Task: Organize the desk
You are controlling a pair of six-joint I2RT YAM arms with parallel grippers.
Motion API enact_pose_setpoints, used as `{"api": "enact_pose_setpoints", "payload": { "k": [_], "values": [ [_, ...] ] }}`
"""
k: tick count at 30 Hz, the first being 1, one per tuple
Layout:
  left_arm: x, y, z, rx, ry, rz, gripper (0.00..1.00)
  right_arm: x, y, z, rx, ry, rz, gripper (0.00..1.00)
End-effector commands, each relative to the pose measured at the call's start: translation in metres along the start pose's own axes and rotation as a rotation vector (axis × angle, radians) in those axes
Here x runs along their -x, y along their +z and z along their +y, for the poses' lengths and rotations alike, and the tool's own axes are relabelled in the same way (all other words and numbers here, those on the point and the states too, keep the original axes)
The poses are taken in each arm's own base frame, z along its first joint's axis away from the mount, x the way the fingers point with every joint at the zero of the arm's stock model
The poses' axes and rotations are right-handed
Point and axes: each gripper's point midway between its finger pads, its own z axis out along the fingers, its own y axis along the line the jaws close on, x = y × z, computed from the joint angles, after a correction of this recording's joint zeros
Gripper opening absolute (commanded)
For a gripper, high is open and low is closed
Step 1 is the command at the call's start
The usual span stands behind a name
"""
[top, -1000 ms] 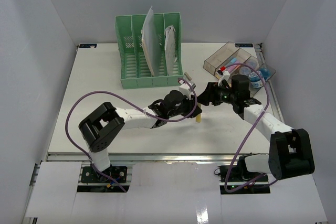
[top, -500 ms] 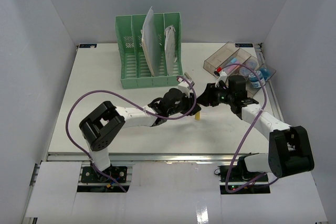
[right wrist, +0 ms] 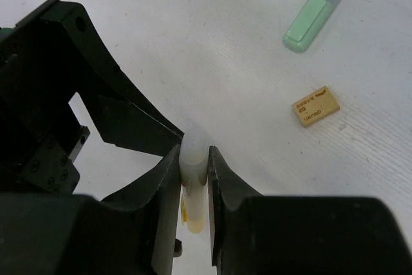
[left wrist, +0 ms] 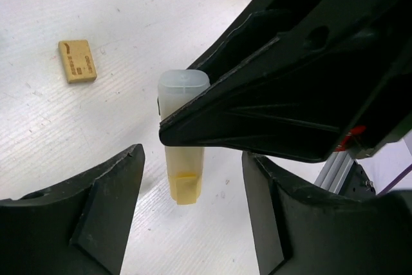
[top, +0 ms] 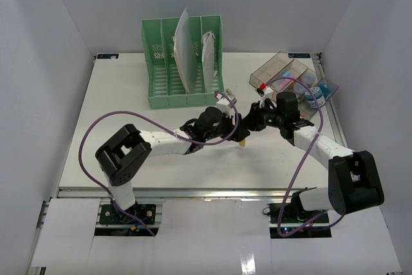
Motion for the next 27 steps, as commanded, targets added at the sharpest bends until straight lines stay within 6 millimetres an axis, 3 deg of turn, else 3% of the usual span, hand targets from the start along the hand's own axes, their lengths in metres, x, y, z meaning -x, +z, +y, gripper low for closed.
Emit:
{"api": "enact_pose_setpoints", "payload": {
  "k": [1,4,8,13,17,23,27],
  "values": [
    [0.038,-0.027,-0.018,-0.067,0.012,-0.088,0.80,0.046,-0.008,0.000,-0.032,-0.140,-0.117,0.08],
    [0.040,-0.041,-0.016,-0.072,0.045,-0.089,0.88,0.071,-0.016,-0.011,-0.098,-0.172,-0.174,0.08],
    [0.040,-0.071,-0.012,-0.045,0.178,-0.073,0.91,0.113,-0.035,-0.049,-0.223,-0.162,-0.281,0.08],
    [0.034,-0.115,0.007,0.060,0.283,-0.048,0.97,0.154,-0.062,-0.123,-0.422,-0.040,-0.439,0.08],
    [0.028,-0.141,0.018,0.107,0.304,-0.054,0.98,0.182,-0.084,-0.169,-0.530,0.045,-0.574,0.08],
    [0.015,-0.162,0.032,0.157,0.260,-0.071,0.98,0.220,-0.089,-0.220,-0.616,0.034,-0.673,0.08],
    [0.011,-0.164,0.037,0.172,0.232,-0.077,0.98,0.226,-0.079,-0.248,-0.636,0.051,-0.678,0.08]
  ]
}}
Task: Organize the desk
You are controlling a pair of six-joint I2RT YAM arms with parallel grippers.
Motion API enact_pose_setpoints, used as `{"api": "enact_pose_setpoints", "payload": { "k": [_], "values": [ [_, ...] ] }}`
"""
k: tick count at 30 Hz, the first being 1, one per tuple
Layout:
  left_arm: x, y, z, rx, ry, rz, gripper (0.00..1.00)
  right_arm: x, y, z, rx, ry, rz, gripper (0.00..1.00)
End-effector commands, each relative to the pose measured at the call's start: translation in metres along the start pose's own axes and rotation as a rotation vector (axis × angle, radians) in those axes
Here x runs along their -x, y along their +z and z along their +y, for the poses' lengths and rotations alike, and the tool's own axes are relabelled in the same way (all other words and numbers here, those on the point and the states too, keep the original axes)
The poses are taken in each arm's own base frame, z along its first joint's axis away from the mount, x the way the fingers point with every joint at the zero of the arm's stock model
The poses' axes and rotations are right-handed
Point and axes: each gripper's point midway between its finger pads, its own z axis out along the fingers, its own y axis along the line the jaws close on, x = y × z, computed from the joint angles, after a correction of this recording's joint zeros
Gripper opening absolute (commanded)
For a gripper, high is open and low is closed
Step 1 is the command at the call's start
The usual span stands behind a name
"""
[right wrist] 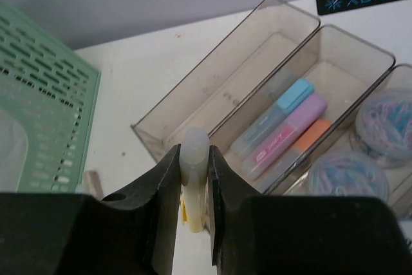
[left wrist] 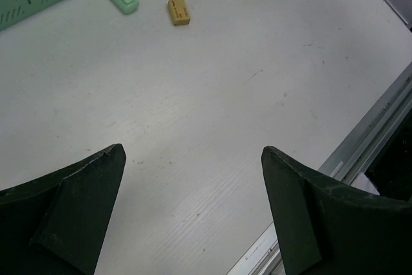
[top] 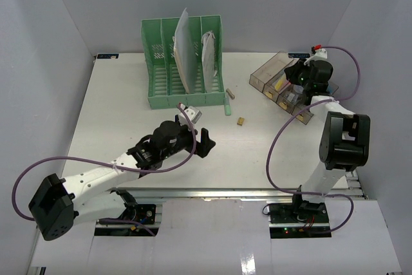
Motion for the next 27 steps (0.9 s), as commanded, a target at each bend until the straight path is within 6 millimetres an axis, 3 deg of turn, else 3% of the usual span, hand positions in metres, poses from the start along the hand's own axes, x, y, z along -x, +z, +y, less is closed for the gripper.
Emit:
{"api": "enact_pose_setpoints", "payload": {
  "k": [1,5,7,9,12,17,21,23,25,27],
  "values": [
    [-0.007,-0.004,0.010,0.048,-0.026,0.004,0.98,0.050,0.026,-0.008,-0.015,-0.014,-0.159,0.08],
    [-0.008,0.002,0.009,0.048,-0.034,0.014,0.98,0.043,0.044,-0.016,-0.022,-0.021,-0.147,0.11],
    [-0.009,0.007,0.009,0.047,-0.036,0.027,0.98,0.027,0.051,-0.024,-0.028,-0.026,-0.114,0.19],
    [-0.008,0.010,0.008,0.047,-0.042,0.034,0.98,0.019,0.053,-0.023,-0.009,-0.054,-0.089,0.35],
    [-0.007,0.013,0.007,0.046,-0.048,0.034,0.98,0.013,0.046,-0.018,0.026,-0.106,-0.068,0.53],
    [-0.006,0.010,0.008,0.055,-0.052,0.035,0.98,0.017,0.015,0.000,0.075,-0.230,-0.082,0.69],
    [-0.001,0.003,0.010,0.067,-0.051,0.020,0.98,0.023,-0.008,0.021,0.118,-0.358,-0.072,0.75],
    [-0.003,-0.003,0.012,0.081,-0.044,0.035,0.98,0.010,-0.019,0.042,0.196,-0.413,-0.033,0.77],
    [0.002,-0.010,0.016,0.103,-0.030,0.031,0.98,-0.004,-0.032,0.081,0.353,-0.480,0.021,0.81],
    [0.004,-0.018,0.020,0.125,-0.019,0.028,0.98,-0.036,-0.038,0.109,0.446,-0.495,0.139,0.83]
  ]
}}
